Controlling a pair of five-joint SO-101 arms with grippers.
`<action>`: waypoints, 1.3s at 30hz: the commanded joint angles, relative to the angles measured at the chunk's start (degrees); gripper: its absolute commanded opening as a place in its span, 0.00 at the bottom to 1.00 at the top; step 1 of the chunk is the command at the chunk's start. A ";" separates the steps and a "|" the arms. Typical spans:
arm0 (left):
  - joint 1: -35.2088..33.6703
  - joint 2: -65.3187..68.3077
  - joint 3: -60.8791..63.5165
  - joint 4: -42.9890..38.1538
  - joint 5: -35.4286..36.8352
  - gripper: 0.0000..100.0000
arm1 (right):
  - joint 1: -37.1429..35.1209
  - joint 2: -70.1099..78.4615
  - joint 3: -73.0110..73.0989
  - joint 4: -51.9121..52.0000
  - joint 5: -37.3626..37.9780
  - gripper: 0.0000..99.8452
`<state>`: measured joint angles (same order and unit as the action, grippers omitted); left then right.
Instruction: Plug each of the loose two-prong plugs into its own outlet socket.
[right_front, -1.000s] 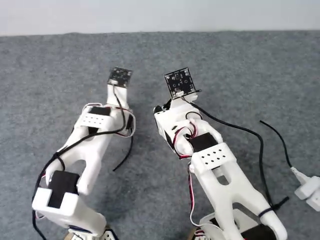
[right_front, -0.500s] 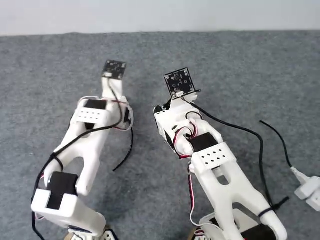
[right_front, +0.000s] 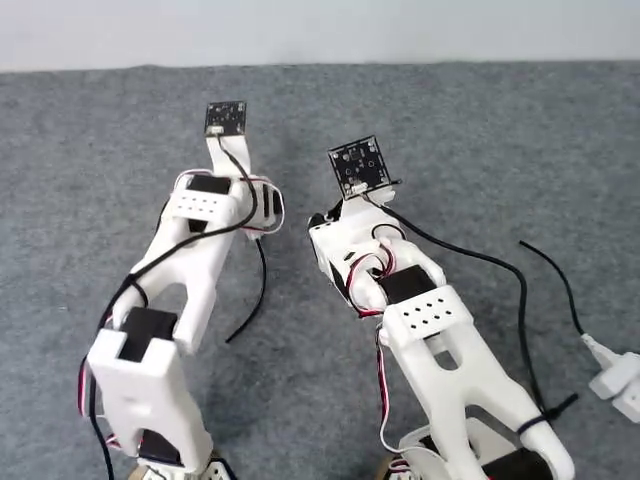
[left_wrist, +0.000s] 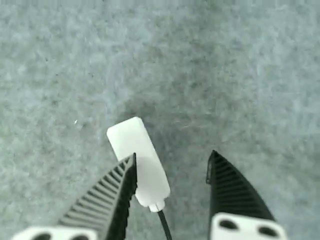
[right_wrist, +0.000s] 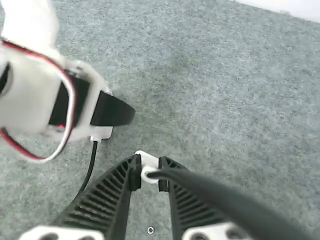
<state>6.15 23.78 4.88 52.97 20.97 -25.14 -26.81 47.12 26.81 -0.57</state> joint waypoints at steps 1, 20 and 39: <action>-1.67 1.32 -2.86 3.87 0.79 0.22 | 0.75 -2.86 -0.35 0.13 0.62 0.01; -6.59 1.93 -2.86 11.16 0.88 0.14 | 0.48 -2.42 -0.35 0.13 0.62 0.01; -10.02 9.58 -10.68 19.69 -6.59 0.14 | 0.31 -2.42 0.18 0.04 2.20 0.01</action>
<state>-1.67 31.69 -5.85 70.73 15.60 -25.05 -26.81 48.00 26.81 1.01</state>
